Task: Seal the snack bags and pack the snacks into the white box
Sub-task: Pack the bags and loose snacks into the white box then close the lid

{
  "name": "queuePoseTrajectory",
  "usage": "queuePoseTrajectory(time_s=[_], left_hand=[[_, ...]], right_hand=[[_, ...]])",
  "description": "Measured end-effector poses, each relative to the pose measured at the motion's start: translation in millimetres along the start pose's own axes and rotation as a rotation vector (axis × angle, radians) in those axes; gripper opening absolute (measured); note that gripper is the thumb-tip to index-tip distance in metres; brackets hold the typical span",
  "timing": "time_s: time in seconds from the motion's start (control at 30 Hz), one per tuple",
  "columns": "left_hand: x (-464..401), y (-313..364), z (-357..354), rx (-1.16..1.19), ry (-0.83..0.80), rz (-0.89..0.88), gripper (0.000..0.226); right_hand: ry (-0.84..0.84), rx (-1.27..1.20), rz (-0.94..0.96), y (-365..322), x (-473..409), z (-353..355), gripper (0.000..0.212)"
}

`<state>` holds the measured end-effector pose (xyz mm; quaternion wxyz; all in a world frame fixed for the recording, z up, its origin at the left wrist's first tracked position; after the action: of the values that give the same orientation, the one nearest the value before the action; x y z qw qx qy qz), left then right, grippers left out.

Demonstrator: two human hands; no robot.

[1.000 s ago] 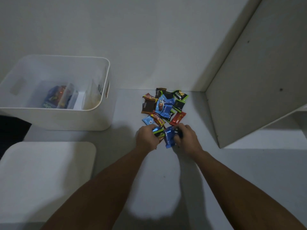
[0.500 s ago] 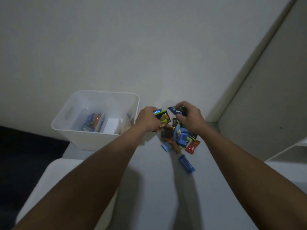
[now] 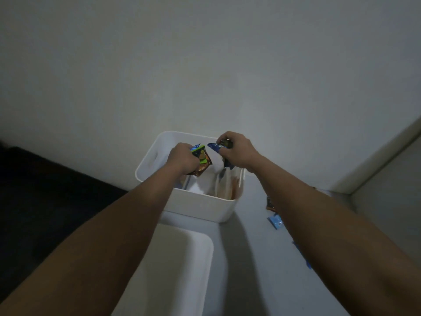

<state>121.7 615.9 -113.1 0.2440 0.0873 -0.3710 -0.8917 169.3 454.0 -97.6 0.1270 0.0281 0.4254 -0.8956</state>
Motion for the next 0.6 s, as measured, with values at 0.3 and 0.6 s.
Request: queuePoseTrajectory(time_s=[0.3, 0.6], left_hand=[[-36.5, -58.4, -33.2, 0.202, -0.15, 0.228, 0.041], [-38.4, -60.2, -51.3, 0.296, -0.349, 0.374, 0.045]], right_hand=[[-0.023, -0.129, -0.367, 10.1, -25.5, -77.7, 0.028], [-0.017, -0.126, -0.581, 26.6, -37.0, -95.6, 0.042]])
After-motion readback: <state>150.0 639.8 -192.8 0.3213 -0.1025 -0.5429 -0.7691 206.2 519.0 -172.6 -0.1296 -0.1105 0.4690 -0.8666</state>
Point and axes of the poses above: each hand's wrist, its own x-axis away from the middle knuckle, its own z-axis out of the back of the hand, y = z × x, the point moved 1 cm from there along -x, towards the middle knuckle, and after that the axes turned 11 degrees about y, right-handed, at the moved point
